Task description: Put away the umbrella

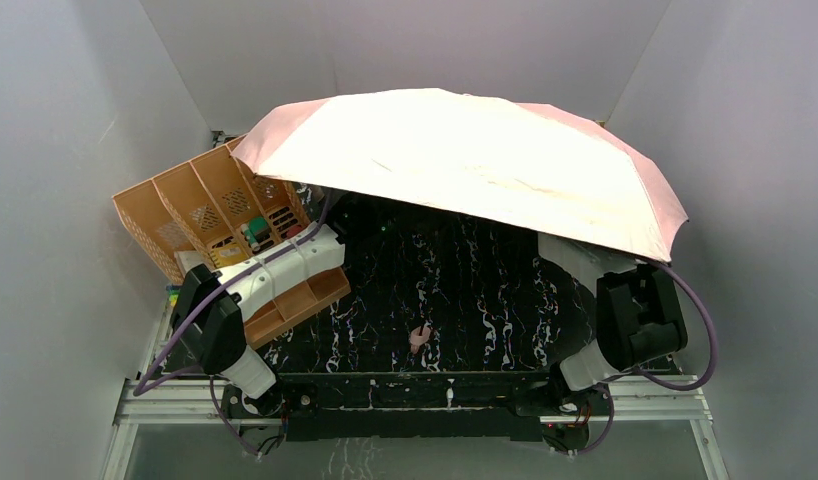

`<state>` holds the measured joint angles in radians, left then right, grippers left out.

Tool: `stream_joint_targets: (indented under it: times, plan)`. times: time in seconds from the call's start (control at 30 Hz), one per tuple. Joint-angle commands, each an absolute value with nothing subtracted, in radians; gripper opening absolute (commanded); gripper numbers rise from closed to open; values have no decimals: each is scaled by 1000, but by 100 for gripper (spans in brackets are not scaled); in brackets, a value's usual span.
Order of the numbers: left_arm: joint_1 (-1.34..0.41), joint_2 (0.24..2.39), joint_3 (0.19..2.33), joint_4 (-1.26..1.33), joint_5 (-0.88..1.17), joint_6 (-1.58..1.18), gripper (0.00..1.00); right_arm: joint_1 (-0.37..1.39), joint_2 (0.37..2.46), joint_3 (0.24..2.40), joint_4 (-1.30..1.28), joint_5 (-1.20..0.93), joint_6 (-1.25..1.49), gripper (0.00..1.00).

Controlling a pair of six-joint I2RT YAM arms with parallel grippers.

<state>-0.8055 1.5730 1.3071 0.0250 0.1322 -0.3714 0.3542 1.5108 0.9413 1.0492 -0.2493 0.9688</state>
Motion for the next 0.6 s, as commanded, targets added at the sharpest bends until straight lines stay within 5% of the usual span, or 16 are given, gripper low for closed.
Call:
stream_joint_targets:
  times: [0.0, 0.2, 0.57]
  plan:
    - [-769, 1505, 1367, 142, 32, -303, 0, 365, 1495, 932, 960, -309, 946, 0]
    - [-774, 1480, 1337, 128, 41, -299, 0, 351, 1531, 1032, 960, -328, 941, 15]
    - [-787, 1472, 1327, 120, 38, -293, 0, 343, 1596, 1135, 1052, -301, 951, 59]
